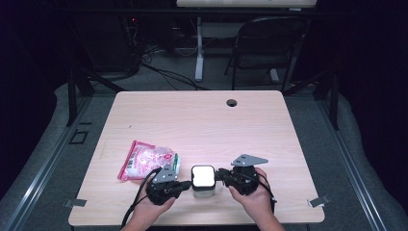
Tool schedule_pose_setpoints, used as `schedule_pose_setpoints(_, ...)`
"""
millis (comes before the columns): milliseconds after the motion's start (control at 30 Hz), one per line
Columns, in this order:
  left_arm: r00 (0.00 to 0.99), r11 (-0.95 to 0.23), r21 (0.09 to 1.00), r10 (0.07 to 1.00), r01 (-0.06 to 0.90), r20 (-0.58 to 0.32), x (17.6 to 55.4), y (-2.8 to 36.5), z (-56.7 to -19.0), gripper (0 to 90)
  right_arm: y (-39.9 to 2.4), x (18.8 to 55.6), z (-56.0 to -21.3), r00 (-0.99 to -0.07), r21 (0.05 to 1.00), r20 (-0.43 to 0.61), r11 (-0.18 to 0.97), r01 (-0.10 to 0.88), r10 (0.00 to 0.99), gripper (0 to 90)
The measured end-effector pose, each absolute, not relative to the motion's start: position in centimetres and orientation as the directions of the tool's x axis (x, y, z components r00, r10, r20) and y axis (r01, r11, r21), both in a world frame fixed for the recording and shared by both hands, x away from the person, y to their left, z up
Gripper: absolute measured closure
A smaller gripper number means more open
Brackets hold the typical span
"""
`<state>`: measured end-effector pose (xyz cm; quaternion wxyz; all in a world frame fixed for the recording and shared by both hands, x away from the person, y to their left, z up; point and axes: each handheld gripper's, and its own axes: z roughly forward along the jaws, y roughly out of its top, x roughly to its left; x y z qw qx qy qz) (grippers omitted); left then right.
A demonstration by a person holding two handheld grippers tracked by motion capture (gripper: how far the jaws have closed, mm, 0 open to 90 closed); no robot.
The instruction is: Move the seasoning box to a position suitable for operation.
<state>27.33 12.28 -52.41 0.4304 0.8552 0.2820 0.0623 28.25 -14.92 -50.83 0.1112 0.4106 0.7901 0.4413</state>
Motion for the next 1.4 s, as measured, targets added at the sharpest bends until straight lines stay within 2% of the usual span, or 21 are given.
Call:
schedule_pose_setpoints(300,0.836,-0.474,0.772,0.532,0.424,-0.132,27.4,12.2,-52.2,89.6,-14.9,28.2,-50.9,-0.637,0.791,0.182,0.273,0.547,0.749,81.0)
schedule_pose_setpoints(467,0.838,-0.472,0.777,0.530,0.418,-0.129,27.3,12.0,-51.9,89.5,-14.7,28.1,-50.5,-0.649,0.794,0.186,0.276,0.541,0.738,75.7)
schedule_pose_setpoints(600,0.844,-0.479,0.780,0.525,0.403,-0.113,27.3,11.7,-51.2,89.4,-14.0,27.6,-49.4,-0.697,0.808,0.148,0.321,0.494,0.701,66.2)
schedule_pose_setpoints(733,0.845,-0.482,0.781,0.524,0.397,-0.106,27.4,11.6,-50.8,89.1,-13.8,27.2,-48.9,-0.713,0.810,0.105,0.356,0.466,0.693,61.2)
schedule_pose_setpoints(800,0.844,-0.479,0.783,0.525,0.396,-0.106,27.5,11.5,-50.7,89.0,-13.7,27.2,-48.8,-0.716,0.808,0.110,0.358,0.469,0.690,60.7)
schedule_pose_setpoints(967,0.846,-0.485,0.780,0.523,0.395,-0.103,27.5,11.2,-50.4,88.7,-13.6,26.7,-49.1,-0.737,0.827,0.100,0.356,0.435,0.668,52.0)
schedule_pose_setpoints(1200,0.845,-0.487,0.778,0.526,0.397,-0.102,27.7,11.0,-50.2,88.4,-13.4,26.3,-49.2,-0.741,0.818,0.070,0.387,0.426,0.668,62.0)
schedule_pose_setpoints(1400,0.845,-0.489,0.778,0.525,0.394,-0.098,27.8,10.8,-49.9,88.1,-13.1,26.0,-49.1,-0.739,0.808,0.091,0.384,0.446,0.668,70.0)
